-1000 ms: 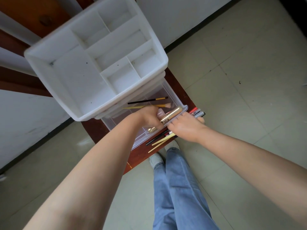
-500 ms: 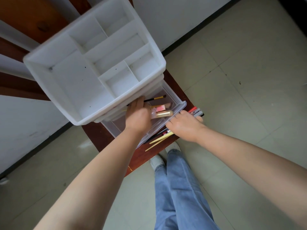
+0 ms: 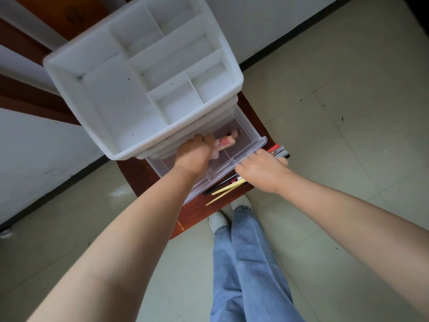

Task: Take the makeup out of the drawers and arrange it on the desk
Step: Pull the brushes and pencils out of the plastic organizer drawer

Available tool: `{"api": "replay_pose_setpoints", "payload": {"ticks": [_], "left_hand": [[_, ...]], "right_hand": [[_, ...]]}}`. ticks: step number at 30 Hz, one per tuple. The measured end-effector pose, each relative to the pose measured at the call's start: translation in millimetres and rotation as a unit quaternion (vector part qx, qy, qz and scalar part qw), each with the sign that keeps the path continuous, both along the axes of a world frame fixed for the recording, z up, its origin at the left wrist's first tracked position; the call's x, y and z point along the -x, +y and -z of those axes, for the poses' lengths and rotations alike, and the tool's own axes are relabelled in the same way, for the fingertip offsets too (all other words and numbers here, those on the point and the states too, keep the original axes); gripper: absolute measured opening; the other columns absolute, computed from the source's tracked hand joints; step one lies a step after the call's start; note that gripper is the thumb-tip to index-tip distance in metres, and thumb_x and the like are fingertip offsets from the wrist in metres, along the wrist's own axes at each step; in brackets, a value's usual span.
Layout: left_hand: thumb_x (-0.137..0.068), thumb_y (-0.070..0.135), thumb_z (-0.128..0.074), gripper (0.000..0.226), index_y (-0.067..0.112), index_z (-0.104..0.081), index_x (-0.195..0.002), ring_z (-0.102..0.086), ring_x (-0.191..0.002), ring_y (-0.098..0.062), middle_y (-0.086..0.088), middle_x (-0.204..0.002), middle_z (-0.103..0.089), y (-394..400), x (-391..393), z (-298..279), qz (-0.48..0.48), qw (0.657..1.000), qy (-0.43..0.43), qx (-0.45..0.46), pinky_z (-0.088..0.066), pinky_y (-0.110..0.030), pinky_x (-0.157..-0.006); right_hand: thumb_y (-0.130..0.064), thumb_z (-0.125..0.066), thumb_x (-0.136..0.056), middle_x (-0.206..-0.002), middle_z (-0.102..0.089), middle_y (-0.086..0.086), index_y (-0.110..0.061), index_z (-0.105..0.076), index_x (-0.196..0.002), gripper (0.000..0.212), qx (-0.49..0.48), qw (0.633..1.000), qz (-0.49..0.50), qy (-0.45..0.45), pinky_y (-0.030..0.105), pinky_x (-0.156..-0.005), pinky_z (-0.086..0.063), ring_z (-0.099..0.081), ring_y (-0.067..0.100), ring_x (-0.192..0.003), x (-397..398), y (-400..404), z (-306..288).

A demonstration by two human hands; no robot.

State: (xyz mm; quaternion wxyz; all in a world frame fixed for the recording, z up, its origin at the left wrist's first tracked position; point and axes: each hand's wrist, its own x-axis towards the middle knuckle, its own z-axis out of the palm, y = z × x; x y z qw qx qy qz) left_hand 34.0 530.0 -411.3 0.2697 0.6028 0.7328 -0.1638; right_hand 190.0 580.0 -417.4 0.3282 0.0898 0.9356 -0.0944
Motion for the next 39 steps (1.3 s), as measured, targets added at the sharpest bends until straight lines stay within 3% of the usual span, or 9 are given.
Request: {"api": "replay_pose_setpoints", "payload": {"ticks": [6,11,14,16,23,30,33,35,39], "left_hand": [[-0.089,0.014,-0.055,0.039,0.009,-0.040,-0.124,-0.055,-0.105,-0.032,-0.014,-0.115,-0.056,-9.0,4.1,0.4,-0.093,0.995,-0.020,-0.015,-0.046,-0.035,-0.080],[-0.086,0.017,-0.056,0.040,0.011,-0.042,-0.123,-0.059,-0.096,-0.031,-0.011,-0.107,-0.061,-25.6,7.8,-30.6,-0.140,0.988,-0.056,-0.046,-0.036,-0.031,-0.065],[-0.084,0.019,-0.056,0.036,0.007,-0.045,-0.116,-0.058,-0.093,-0.033,-0.013,-0.106,-0.060,-47.8,21.1,-57.4,-0.163,0.983,-0.040,-0.079,-0.032,-0.031,-0.063],[-0.083,0.016,-0.054,0.031,0.005,-0.047,-0.112,-0.057,-0.091,-0.034,-0.013,-0.104,-0.059,-66.3,31.8,-68.8,-0.185,0.978,-0.031,-0.087,-0.031,-0.031,-0.062],[-0.084,0.017,-0.051,0.027,0.006,-0.046,-0.109,-0.056,-0.094,-0.035,-0.012,-0.105,-0.057,-125.3,55.9,-83.6,-0.288,0.956,-0.008,-0.050,-0.036,-0.034,-0.064],[-0.084,0.013,-0.051,0.024,0.002,-0.050,-0.106,-0.057,-0.084,-0.037,-0.016,-0.097,-0.057,-134.4,67.4,-91.1,-0.289,0.948,0.006,-0.131,-0.031,-0.033,-0.057],[-0.056,0.001,-0.075,0.028,0.000,-0.056,-0.077,-0.054,-0.046,-0.035,-0.015,-0.063,-0.057,-133.7,72.0,-103.4,-0.242,0.955,0.003,-0.170,-0.022,-0.022,-0.041],[-0.038,-0.001,-0.080,0.038,0.003,-0.055,-0.066,-0.048,-0.034,-0.031,-0.011,-0.051,-0.054,-130.5,77.6,-112.9,-0.208,0.960,0.017,-0.187,-0.013,-0.014,-0.039],[-0.048,-0.004,-0.076,0.031,0.001,-0.055,-0.070,-0.053,-0.042,-0.034,-0.013,-0.058,-0.056,-112.3,95.6,-141.0,-0.147,0.964,0.024,-0.220,-0.017,-0.019,-0.039]], "right_hand": [[0.007,-0.056,-0.074,-0.115,-0.055,0.014,-0.005,-0.043,-0.114,0.044,0.003,1.000,0.000,-0.028,0.035,-0.092,-0.039,-0.053,0.029,-0.106,5.6,-1.8,-10.7],[0.004,-0.053,-0.077,-0.115,-0.057,0.015,-0.004,-0.046,-0.113,0.037,-0.005,0.999,0.030,-0.034,0.036,-0.090,-0.039,-0.054,0.029,-0.108,11.5,-10.3,-7.8],[-0.006,-0.074,-0.060,-0.091,-0.066,0.015,-0.002,-0.058,-0.093,0.037,-0.056,0.998,0.010,0.018,0.030,-0.074,-0.045,-0.065,0.026,-0.085,24.7,-17.2,-6.5],[-0.004,-0.075,-0.057,-0.087,-0.067,0.012,-0.003,-0.059,-0.093,0.039,-0.061,0.998,0.021,0.010,0.029,-0.072,-0.047,-0.066,0.027,-0.081,37.7,-19.8,-4.9],[-0.008,-0.053,-0.081,-0.126,-0.052,0.015,-0.009,-0.045,-0.122,0.042,-0.054,0.989,0.137,-0.008,0.036,-0.094,-0.043,-0.051,0.032,-0.116,110.4,-19.7,-9.1],[-0.006,-0.054,-0.082,-0.121,-0.056,0.016,-0.006,-0.050,-0.117,0.035,-0.078,0.989,0.117,-0.039,0.036,-0.087,-0.048,-0.055,0.033,-0.112,121.4,-8.7,-25.5],[-0.006,-0.050,-0.083,-0.115,-0.061,0.011,-0.009,-0.053,-0.111,0.028,-0.065,0.988,0.120,-0.065,0.034,-0.080,-0.049,-0.060,0.031,-0.105,108.3,-12.4,-39.3],[-0.006,-0.048,-0.082,-0.113,-0.062,0.010,-0.009,-0.051,-0.111,0.029,-0.070,0.987,0.127,-0.065,0.034,-0.078,-0.047,-0.061,0.030,-0.103,103.1,-14.9,-52.9],[-0.006,-0.046,-0.083,-0.114,-0.060,0.010,-0.007,-0.047,-0.112,0.029,-0.088,0.984,0.143,-0.057,0.035,-0.079,-0.045,-0.059,0.030,-0.104,90.5,-21.6,-92.7]]}}
